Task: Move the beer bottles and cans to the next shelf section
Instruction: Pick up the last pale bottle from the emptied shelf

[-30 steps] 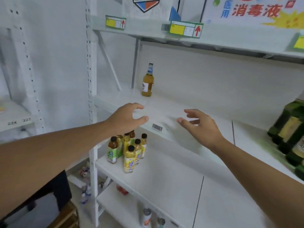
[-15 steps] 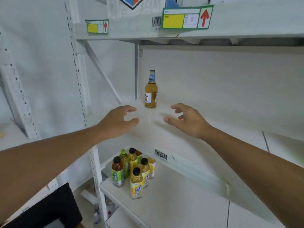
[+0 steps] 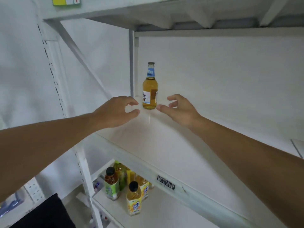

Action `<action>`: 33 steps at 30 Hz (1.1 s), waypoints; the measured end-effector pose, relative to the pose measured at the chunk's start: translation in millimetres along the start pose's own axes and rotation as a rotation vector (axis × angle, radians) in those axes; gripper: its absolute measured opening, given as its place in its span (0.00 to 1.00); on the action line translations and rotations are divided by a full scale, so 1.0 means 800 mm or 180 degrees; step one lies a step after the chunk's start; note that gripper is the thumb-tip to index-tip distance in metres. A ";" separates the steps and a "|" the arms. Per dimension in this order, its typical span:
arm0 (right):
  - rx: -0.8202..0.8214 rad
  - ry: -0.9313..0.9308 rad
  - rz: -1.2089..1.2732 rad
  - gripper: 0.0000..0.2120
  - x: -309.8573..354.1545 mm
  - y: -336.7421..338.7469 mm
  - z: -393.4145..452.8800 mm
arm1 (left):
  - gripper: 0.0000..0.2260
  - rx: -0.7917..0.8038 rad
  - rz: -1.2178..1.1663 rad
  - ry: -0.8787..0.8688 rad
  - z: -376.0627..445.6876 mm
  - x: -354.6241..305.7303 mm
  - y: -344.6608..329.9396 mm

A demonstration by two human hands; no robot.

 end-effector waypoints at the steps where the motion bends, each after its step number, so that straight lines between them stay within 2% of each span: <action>1: -0.0070 -0.0047 0.0001 0.34 -0.001 -0.004 0.011 | 0.27 0.0018 0.0026 0.0011 0.008 0.012 0.001; 7: -0.0333 -0.0390 0.0088 0.46 0.006 -0.039 0.103 | 0.23 0.0096 0.0027 -0.0078 0.042 0.079 0.008; 10: -0.0487 -0.0473 0.0229 0.54 0.016 -0.057 0.147 | 0.24 0.0070 -0.0022 -0.0115 0.056 0.099 0.014; 12: -0.0497 -0.0469 0.0332 0.57 0.020 -0.069 0.170 | 0.20 0.0023 -0.0143 -0.0180 0.064 0.108 0.015; 19: -0.0934 -0.0336 0.0168 0.41 0.012 -0.092 0.198 | 0.17 -0.0092 -0.0443 -0.0288 0.066 0.121 -0.003; 23: -0.0915 -0.0204 0.0133 0.35 0.013 -0.075 0.167 | 0.18 -0.0102 -0.0584 -0.0261 0.060 0.116 -0.006; 27: -0.0877 -0.0128 0.0167 0.33 0.004 -0.032 0.110 | 0.19 -0.0092 -0.0705 -0.0194 0.054 0.085 -0.010; 33: -0.0980 -0.0129 0.0568 0.34 -0.020 0.052 0.004 | 0.05 -0.0163 -0.0803 -0.0530 0.054 -0.016 -0.041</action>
Point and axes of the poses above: each hand's wrist, its own z-axis towards the middle knuckle, its own y-axis out of the back of the hand, x = y × z, the point moved 2 cm from there along z, towards the middle knuckle, and after that the axes turned 9 degrees about x, right-handed, at the moved point
